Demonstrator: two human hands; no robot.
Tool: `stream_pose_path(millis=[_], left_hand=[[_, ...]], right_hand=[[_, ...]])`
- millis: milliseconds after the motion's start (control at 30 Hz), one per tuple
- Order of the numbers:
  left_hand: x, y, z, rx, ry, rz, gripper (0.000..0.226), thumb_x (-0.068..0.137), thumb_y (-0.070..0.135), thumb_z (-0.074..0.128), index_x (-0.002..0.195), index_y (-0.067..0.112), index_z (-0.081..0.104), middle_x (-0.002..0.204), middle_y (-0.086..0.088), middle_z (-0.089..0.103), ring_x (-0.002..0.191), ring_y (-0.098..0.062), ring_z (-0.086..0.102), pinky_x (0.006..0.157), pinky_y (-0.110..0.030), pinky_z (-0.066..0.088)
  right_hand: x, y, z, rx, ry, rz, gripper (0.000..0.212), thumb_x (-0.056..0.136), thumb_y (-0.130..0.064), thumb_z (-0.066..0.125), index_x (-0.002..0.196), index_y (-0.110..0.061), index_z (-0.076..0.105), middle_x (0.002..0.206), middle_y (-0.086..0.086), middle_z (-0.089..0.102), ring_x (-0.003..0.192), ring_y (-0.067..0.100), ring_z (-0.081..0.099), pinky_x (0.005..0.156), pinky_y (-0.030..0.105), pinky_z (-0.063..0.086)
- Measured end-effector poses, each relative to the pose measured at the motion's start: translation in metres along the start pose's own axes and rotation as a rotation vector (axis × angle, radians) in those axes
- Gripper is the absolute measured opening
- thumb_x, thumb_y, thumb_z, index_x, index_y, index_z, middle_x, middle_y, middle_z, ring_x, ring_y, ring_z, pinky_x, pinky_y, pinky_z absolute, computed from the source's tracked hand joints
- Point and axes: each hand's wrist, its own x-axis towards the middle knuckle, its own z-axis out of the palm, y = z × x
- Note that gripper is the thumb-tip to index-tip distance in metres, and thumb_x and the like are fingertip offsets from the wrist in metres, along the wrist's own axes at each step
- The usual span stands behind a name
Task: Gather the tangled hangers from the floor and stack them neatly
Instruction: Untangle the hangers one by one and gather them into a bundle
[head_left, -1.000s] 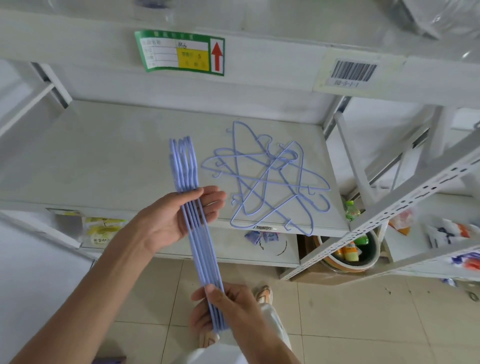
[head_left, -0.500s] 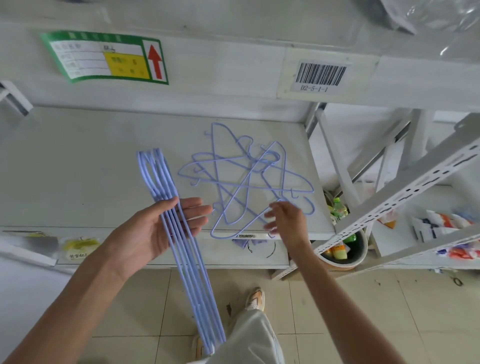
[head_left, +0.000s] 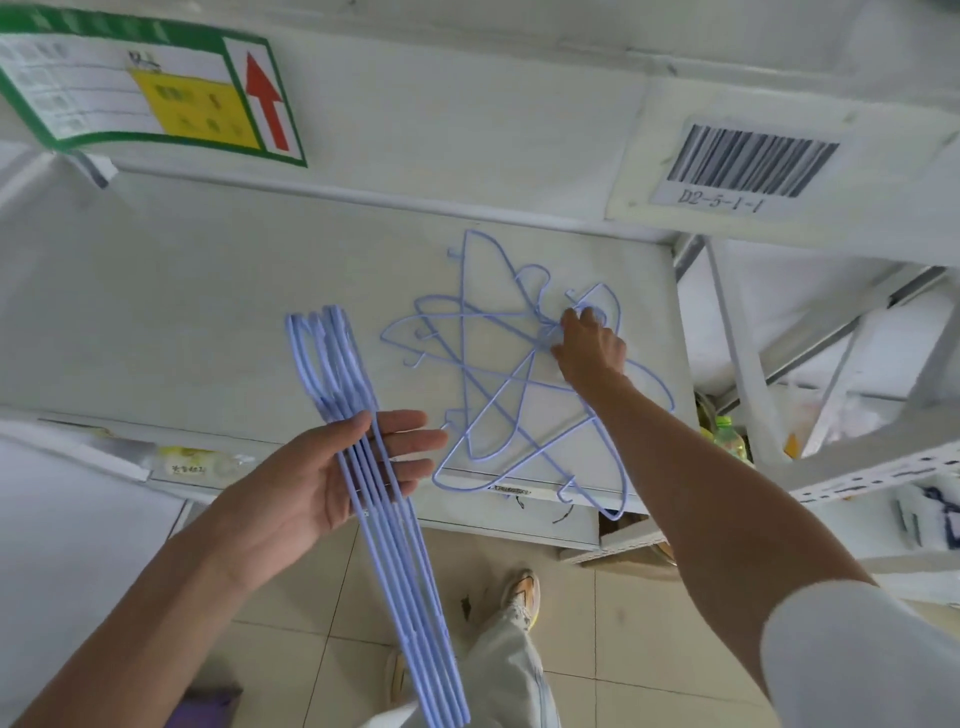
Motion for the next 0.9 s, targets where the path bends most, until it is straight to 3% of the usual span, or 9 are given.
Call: stream_pose_path(millis=[133,267,367,433,567,667,800,900], left_hand=[[-0.007,-0.005,-0.008,-0.006,-0.041,0.011,0.053,0.108,0.04,0.047,0.148,0.006,0.05,0.153,-0.02,0.052,0.137,-0.036,0.054,0.105,-0.038,0.052],[-0.015,-0.002,-0.004,0.044,-0.021,0.028,0.055,0.103,0.044,0.056,0.144,0.007,0.056,0.149,-0.019,0.057,0.132,-0.035,0.059,0.101,-0.037,0.055],[-0.018,0.007,0.003,0.093,-0.031,0.032,0.062,0.089,0.05,0.073,0.135,0.01,0.066,0.143,-0.017,0.063,0.122,-0.031,0.068,0.094,-0.034,0.059],[-0.021,0.012,0.001,0.065,-0.046,0.028,0.065,0.081,0.05,0.08,0.132,0.011,0.069,0.141,-0.017,0.064,0.116,-0.028,0.072,0.091,-0.035,0.061],[-0.025,0.013,-0.012,0.026,-0.094,0.029,0.065,0.09,0.049,0.073,0.139,0.009,0.062,0.146,-0.018,0.06,0.122,-0.028,0.069,0.096,-0.037,0.059],[-0.027,0.009,-0.016,0.041,-0.105,0.009,0.064,0.094,0.048,0.068,0.142,0.008,0.058,0.149,-0.019,0.057,0.125,-0.029,0.066,0.098,-0.035,0.057],[-0.03,0.0,-0.014,0.042,-0.079,-0.037,0.068,0.087,0.049,0.076,0.139,0.008,0.062,0.146,-0.02,0.059,0.121,-0.03,0.069,0.095,-0.036,0.059],[-0.035,-0.006,-0.007,0.059,-0.062,-0.037,0.068,0.08,0.049,0.083,0.133,0.009,0.068,0.141,-0.02,0.063,0.116,-0.03,0.072,0.092,-0.036,0.061]], right_hand=[[-0.003,0.005,0.0,0.004,0.106,-0.106,0.023,0.103,-0.034,0.053,0.119,-0.022,0.064,0.117,0.012,0.07,0.101,0.038,0.07,0.079,0.04,0.053],[-0.019,0.011,-0.032,0.107,0.231,-0.121,0.021,0.101,-0.04,0.053,0.109,-0.028,0.067,0.102,0.013,0.075,0.093,0.041,0.07,0.07,0.037,0.05],[-0.043,0.029,-0.059,0.251,0.316,0.08,0.025,0.097,-0.042,0.056,0.109,-0.03,0.074,0.1,0.015,0.076,0.094,0.041,0.069,0.068,0.036,0.045],[-0.07,0.042,-0.061,0.467,0.351,0.318,0.027,0.097,-0.039,0.058,0.109,-0.024,0.077,0.106,0.017,0.077,0.1,0.041,0.069,0.075,0.039,0.052],[-0.134,0.025,-0.023,1.036,0.36,0.661,0.028,0.103,-0.028,0.054,0.109,-0.007,0.072,0.104,0.025,0.076,0.101,0.043,0.071,0.085,0.048,0.056],[-0.16,-0.012,0.003,1.164,0.342,0.775,0.03,0.107,-0.028,0.047,0.108,-0.005,0.067,0.102,0.023,0.076,0.098,0.041,0.071,0.083,0.048,0.056],[-0.16,-0.057,0.012,1.335,0.273,0.892,0.03,0.107,-0.027,0.042,0.106,-0.003,0.06,0.102,0.025,0.073,0.087,0.037,0.07,0.084,0.05,0.058],[-0.153,-0.063,0.009,1.362,0.136,0.907,0.031,0.104,-0.018,0.044,0.104,0.004,0.066,0.09,0.022,0.078,0.08,0.035,0.076,0.082,0.047,0.064]])
